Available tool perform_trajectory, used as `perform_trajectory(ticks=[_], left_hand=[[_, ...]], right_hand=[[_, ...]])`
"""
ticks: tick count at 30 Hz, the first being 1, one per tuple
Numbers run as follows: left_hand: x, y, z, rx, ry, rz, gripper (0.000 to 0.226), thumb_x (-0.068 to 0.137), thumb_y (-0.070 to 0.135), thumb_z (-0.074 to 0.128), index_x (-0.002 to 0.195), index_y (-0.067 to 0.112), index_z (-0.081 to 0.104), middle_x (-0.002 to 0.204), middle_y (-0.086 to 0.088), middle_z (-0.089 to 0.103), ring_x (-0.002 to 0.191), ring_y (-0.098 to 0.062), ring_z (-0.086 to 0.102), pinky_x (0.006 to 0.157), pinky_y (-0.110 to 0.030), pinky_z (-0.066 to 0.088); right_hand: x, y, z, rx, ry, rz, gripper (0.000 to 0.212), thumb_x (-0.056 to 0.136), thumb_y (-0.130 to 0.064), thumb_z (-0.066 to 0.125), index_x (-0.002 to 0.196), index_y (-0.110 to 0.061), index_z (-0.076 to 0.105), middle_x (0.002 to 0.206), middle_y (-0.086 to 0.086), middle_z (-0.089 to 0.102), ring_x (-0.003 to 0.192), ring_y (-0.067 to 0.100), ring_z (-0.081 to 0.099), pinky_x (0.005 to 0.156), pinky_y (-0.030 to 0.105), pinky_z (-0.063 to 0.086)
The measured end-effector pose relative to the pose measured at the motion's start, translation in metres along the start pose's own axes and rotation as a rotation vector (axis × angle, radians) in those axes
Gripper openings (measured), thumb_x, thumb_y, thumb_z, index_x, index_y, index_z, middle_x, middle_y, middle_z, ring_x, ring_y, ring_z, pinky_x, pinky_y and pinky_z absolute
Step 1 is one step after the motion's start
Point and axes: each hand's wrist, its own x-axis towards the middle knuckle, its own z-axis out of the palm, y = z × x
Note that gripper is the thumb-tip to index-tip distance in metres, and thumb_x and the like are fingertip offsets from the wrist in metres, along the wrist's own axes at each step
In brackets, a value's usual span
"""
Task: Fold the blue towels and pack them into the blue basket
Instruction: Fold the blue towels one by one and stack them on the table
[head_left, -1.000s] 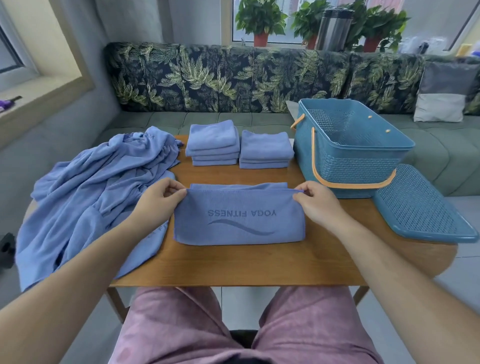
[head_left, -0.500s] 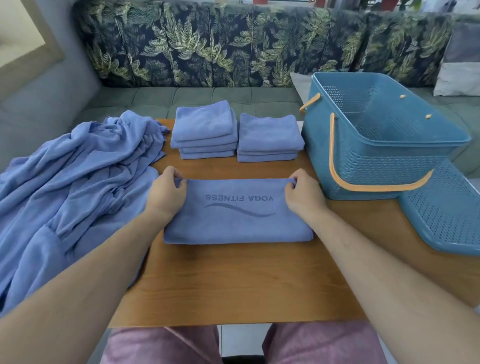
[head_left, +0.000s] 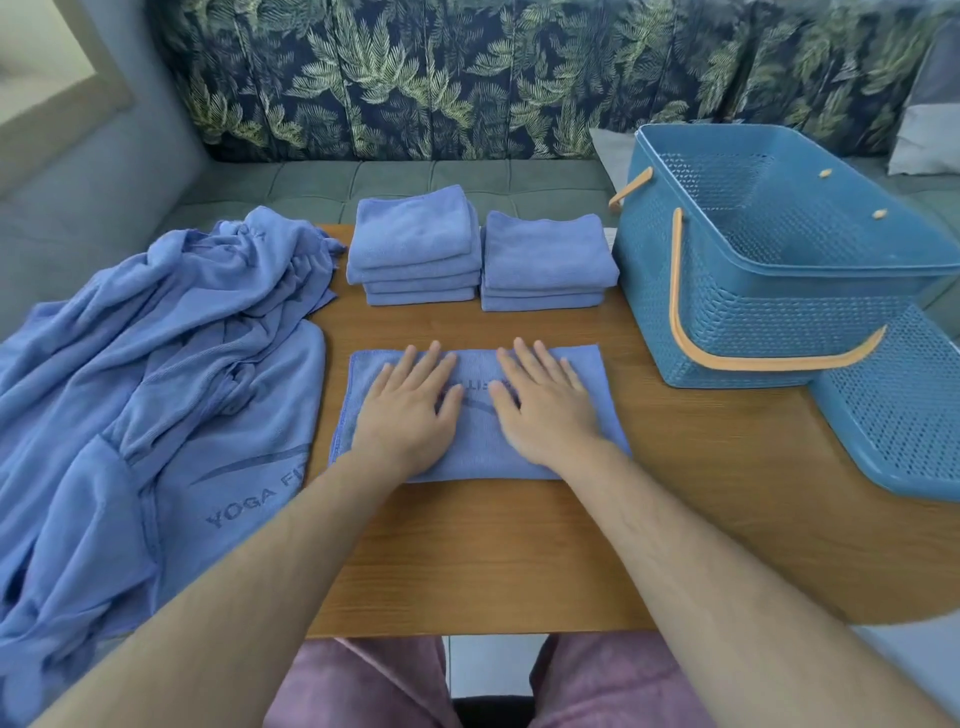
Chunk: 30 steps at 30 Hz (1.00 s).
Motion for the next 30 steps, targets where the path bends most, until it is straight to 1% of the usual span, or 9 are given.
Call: perform_trajectory(ticks=[4, 11, 13, 15, 16, 21, 24, 26, 30], left_hand=[[0.000, -0.028, -0.013, 0.039, -0.030, -0.094, 0.057, 0.104, 0.052, 0.018, 0.158, 0.035, 0.017, 0.166, 0.015, 0.005, 0.154, -0.012, -0.002, 0.125, -0.037, -0.003], [0.004, -0.033, -0.015, 0.126, -0.048, -0.106, 0.063, 0.103, 0.054, 0.016, 0.160, 0.027, 0.010, 0.168, 0.003, 0.000, 0.154, -0.019, -0.004, 0.125, -0.042, -0.003], [0.003, -0.031, -0.018, 0.112, -0.004, -0.021, 0.060, 0.105, 0.050, 0.022, 0.160, 0.028, 0.012, 0.168, 0.003, 0.002, 0.154, -0.020, -0.002, 0.125, -0.042, -0.002], [0.000, -0.030, -0.020, 0.058, -0.020, 0.094, 0.055, 0.106, 0.047, 0.026, 0.158, 0.037, 0.015, 0.167, 0.009, 0.003, 0.154, -0.017, -0.002, 0.125, -0.041, -0.001], [-0.001, -0.029, -0.021, 0.041, -0.057, 0.117, 0.052, 0.106, 0.048, 0.025, 0.157, 0.041, 0.016, 0.166, 0.012, 0.003, 0.154, -0.015, -0.002, 0.125, -0.041, 0.000], [-0.003, -0.029, -0.026, 0.120, -0.069, 0.065, 0.049, 0.104, 0.054, 0.023, 0.152, 0.046, 0.029, 0.163, 0.009, 0.025, 0.150, -0.021, 0.020, 0.122, -0.041, 0.015], [-0.019, -0.022, -0.036, 0.219, 0.016, 0.033, 0.053, 0.099, 0.058, 0.020, 0.142, 0.045, 0.049, 0.130, 0.006, 0.054, 0.121, -0.027, 0.047, 0.104, -0.042, 0.033], [-0.040, -0.016, -0.039, 0.191, 0.036, 0.061, 0.052, 0.096, 0.057, 0.029, 0.133, 0.038, 0.060, 0.104, 0.004, 0.055, 0.104, -0.026, 0.053, 0.094, -0.041, 0.036], [-0.091, -0.012, -0.033, -0.005, 0.051, 0.152, 0.048, 0.089, 0.051, 0.045, 0.120, 0.024, 0.071, 0.087, 0.006, 0.050, 0.085, -0.023, 0.057, 0.084, -0.037, 0.040]], right_hand=[[-0.007, 0.039, -0.010, -0.016, -0.005, 0.166, 0.063, 0.104, -0.055, 0.010, 0.161, -0.030, 0.003, 0.168, -0.006, -0.008, 0.154, 0.014, -0.011, 0.126, 0.039, -0.006], [-0.011, 0.025, -0.016, -0.176, 0.073, 0.200, 0.061, 0.106, -0.044, 0.013, 0.161, -0.019, 0.005, 0.169, 0.004, -0.009, 0.154, 0.026, -0.015, 0.124, 0.045, -0.009], [-0.022, 0.000, -0.018, -0.141, 0.216, 0.093, 0.056, 0.105, -0.038, 0.028, 0.159, -0.021, 0.024, 0.168, 0.007, 0.012, 0.154, 0.033, 0.006, 0.124, 0.046, 0.008], [-0.035, -0.029, -0.014, -0.079, 0.322, -0.024, 0.043, 0.100, -0.036, 0.043, 0.139, -0.024, 0.054, 0.147, 0.004, 0.046, 0.134, 0.035, 0.041, 0.104, 0.046, 0.033], [-0.039, -0.041, -0.011, -0.070, 0.316, -0.047, 0.038, 0.098, -0.039, 0.046, 0.130, -0.025, 0.061, 0.135, 0.001, 0.053, 0.122, 0.032, 0.047, 0.096, 0.044, 0.035], [-0.043, -0.049, 0.000, -0.027, 0.174, 0.001, 0.040, 0.096, -0.052, 0.045, 0.131, -0.036, 0.057, 0.132, -0.007, 0.050, 0.123, 0.024, 0.044, 0.097, 0.041, 0.033], [-0.042, -0.029, -0.008, -0.085, 0.175, -0.030, 0.040, 0.097, -0.033, 0.048, 0.136, -0.039, 0.055, 0.137, -0.011, 0.050, 0.124, 0.023, 0.044, 0.097, 0.040, 0.031], [-0.048, -0.017, -0.015, -0.076, 0.205, -0.044, 0.043, 0.093, -0.021, 0.053, 0.132, -0.037, 0.059, 0.136, -0.010, 0.052, 0.121, 0.025, 0.044, 0.095, 0.039, 0.032], [-0.090, 0.004, -0.012, 0.245, 0.183, -0.286, 0.020, 0.087, -0.020, 0.064, 0.104, -0.028, 0.072, 0.105, -0.008, 0.057, 0.103, 0.020, 0.051, 0.092, 0.040, 0.045]])
